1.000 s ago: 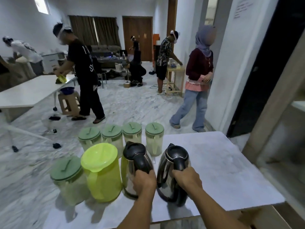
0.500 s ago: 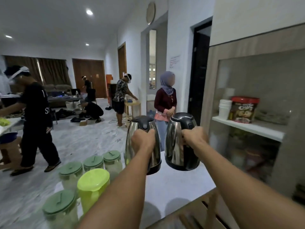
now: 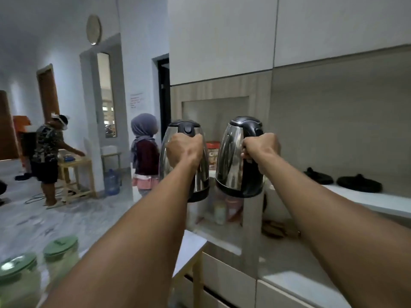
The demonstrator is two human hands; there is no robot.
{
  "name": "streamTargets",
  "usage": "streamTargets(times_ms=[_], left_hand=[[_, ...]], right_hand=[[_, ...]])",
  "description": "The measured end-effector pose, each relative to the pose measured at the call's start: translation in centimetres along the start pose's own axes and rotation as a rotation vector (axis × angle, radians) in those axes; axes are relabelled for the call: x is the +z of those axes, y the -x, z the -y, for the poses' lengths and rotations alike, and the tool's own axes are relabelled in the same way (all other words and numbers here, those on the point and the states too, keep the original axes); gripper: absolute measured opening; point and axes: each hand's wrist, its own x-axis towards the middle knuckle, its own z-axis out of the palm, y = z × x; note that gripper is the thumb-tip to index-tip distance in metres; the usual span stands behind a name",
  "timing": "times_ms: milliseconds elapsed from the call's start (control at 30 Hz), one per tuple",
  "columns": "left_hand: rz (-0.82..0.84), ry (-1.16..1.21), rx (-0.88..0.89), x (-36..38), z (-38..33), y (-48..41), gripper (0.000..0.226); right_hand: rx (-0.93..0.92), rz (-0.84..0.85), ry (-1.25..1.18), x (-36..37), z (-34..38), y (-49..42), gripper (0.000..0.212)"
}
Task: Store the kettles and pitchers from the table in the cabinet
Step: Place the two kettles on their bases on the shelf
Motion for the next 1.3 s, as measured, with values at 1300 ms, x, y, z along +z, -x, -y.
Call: streamTargets(times_ms=[1300], left_hand=[[0.744,0.144,0.144,63.0,-9.6,1.2,0.041]], right_hand=[[0.183,-0.485,0.284,-25.8,-20.1,-46.1,0.007]])
